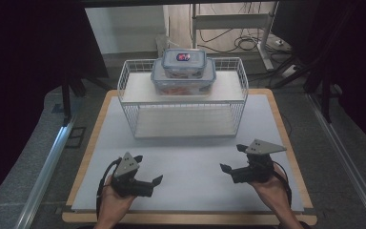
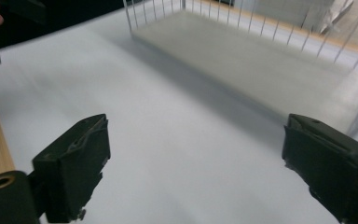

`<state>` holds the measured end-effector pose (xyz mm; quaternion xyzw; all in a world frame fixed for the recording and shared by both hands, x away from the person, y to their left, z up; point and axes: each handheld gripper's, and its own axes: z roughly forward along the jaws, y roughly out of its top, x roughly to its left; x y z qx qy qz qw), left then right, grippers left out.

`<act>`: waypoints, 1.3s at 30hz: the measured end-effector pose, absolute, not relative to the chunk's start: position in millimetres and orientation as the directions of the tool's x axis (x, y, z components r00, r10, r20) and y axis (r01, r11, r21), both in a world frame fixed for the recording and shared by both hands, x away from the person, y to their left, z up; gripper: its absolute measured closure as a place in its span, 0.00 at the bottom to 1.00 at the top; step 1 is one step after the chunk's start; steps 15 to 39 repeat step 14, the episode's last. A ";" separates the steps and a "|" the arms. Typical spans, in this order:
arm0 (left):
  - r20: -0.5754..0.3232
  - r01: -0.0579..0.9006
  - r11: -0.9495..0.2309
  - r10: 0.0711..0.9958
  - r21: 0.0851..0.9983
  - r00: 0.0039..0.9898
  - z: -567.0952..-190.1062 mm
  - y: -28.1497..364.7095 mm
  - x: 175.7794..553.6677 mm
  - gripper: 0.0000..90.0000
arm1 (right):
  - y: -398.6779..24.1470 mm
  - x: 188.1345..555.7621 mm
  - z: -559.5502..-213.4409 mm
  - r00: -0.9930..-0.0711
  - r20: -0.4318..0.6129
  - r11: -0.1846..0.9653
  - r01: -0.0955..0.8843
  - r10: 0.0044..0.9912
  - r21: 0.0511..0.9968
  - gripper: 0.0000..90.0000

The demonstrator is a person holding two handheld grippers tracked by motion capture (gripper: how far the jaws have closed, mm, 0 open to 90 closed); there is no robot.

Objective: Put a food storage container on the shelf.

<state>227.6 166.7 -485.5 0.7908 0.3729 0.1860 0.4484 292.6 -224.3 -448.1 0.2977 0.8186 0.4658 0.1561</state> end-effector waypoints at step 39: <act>0.074 0.424 -0.412 0.781 0.807 0.620 -519.9 168.1 223.3 0.01 | -240.2 280.3 -494.9 -0.755 -0.040 0.506 0.399 0.655 0.765 0.04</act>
